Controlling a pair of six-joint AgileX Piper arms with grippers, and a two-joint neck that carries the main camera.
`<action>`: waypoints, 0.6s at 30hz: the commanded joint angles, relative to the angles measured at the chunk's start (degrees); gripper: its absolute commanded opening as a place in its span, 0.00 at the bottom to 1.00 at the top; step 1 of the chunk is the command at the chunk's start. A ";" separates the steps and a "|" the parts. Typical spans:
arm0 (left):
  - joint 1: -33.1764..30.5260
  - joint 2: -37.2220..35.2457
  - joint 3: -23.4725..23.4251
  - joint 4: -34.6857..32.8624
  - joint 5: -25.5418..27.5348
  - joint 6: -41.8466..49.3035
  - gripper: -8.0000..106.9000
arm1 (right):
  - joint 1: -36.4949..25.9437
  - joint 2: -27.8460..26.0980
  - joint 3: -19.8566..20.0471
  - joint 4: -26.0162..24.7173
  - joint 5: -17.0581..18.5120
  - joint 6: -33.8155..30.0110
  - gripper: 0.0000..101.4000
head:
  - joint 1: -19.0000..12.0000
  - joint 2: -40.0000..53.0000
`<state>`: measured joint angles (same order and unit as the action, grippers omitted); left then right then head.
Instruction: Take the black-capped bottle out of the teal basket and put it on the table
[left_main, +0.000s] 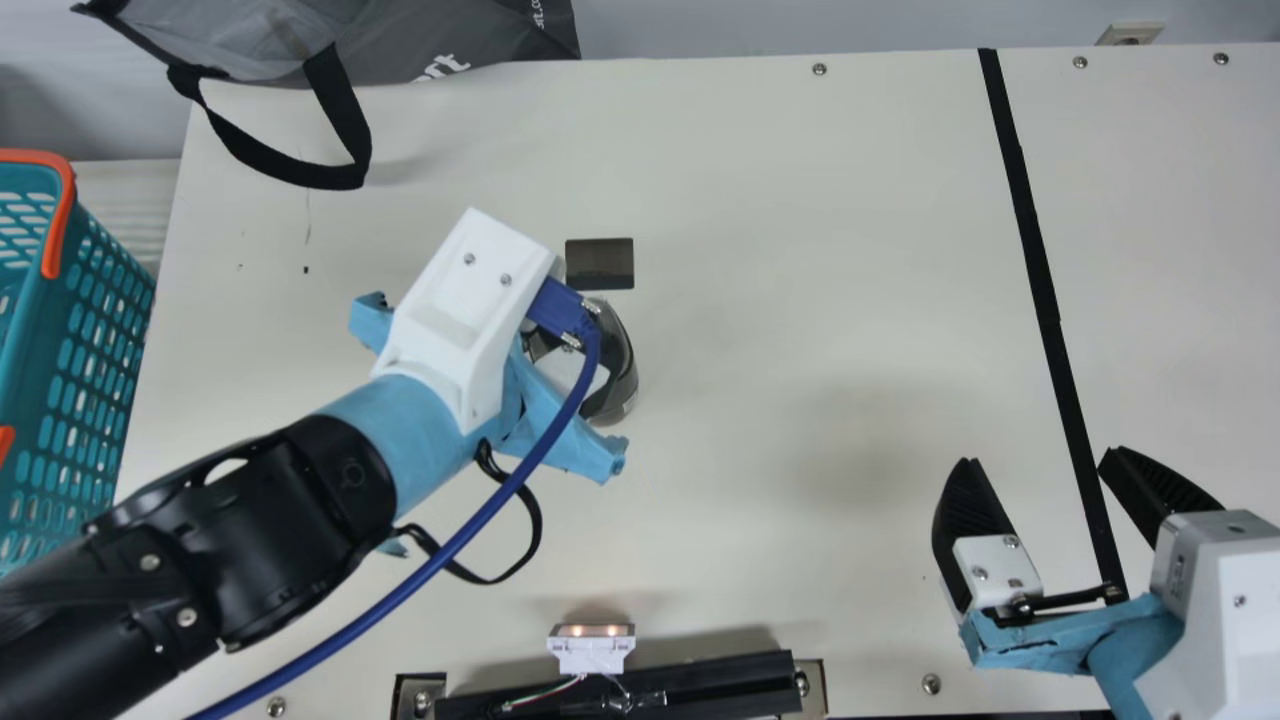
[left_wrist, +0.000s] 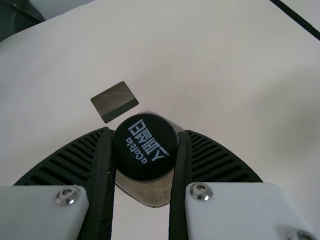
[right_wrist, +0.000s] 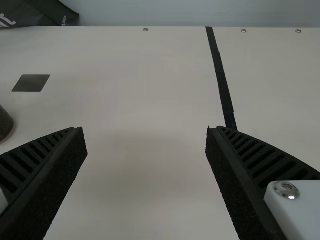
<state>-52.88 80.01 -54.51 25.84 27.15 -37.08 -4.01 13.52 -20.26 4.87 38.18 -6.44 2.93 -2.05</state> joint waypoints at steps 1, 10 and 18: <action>0.06 -0.18 0.30 0.22 -0.23 -0.34 0.07 | 0.00 0.00 0.00 0.00 0.00 0.00 0.90 | -0.21 0.47; 0.17 -0.77 1.32 0.83 -0.74 -1.61 0.34 | 0.00 0.00 0.00 0.00 0.00 0.00 0.90 | -0.21 0.47; 0.14 -1.45 1.39 0.82 -0.79 -2.02 1.00 | 0.00 0.00 0.00 0.00 0.00 0.00 0.90 | -0.21 0.47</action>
<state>-52.75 78.71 -53.20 26.70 26.30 -39.04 -4.01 13.52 -20.26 4.87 38.18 -6.44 2.93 -2.05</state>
